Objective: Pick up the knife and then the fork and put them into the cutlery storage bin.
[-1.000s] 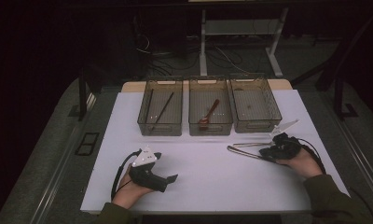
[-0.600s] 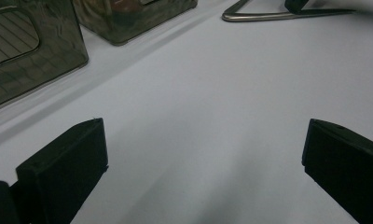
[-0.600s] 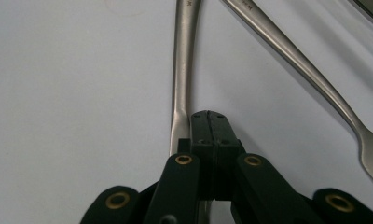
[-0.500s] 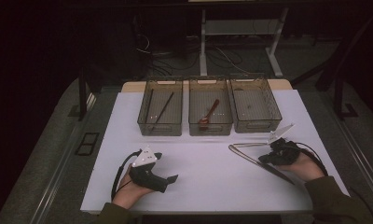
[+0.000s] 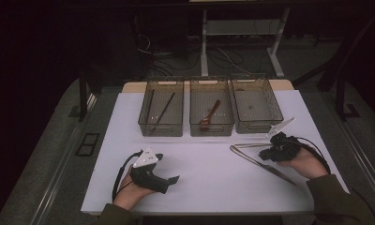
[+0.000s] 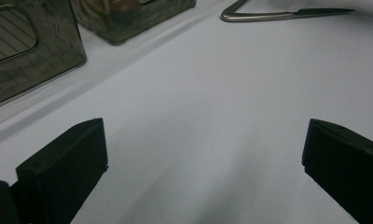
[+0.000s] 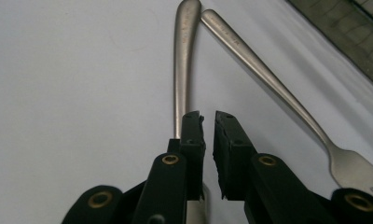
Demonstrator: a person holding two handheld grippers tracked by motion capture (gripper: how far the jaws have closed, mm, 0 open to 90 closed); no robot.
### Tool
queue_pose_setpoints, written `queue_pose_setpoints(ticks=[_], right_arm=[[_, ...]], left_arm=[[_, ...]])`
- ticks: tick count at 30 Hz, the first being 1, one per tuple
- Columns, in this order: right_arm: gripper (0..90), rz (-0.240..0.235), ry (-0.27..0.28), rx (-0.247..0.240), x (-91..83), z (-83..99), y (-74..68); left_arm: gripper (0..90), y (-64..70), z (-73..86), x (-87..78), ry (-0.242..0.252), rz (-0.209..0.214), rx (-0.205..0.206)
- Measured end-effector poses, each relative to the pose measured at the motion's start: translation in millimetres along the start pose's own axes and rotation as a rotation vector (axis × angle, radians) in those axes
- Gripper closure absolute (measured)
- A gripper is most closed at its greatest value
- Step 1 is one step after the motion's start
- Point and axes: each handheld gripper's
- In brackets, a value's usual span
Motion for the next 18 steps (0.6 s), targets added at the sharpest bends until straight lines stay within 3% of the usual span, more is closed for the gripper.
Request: queue_pose_setpoints(ticks=[8,18], right_arm=[[64.2,-0.020,-0.076,0.011,1.7,-19.7,-3.4],[63.7,-0.017,-0.228,-0.080,20.7,-38.3,-9.6]], left_arm=[[0.0,0.6,-0.2,0.7,-0.001,0.001,0.000],[0.0,0.5,-0.3,0.1,0.000,0.001,0.003]])
Point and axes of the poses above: each handheld gripper's, and its own axes: x roughly forward along the jaws, z roughly out of its underside, y roughly to its right, and after that the axes turned 4 degrees about z, right-handed
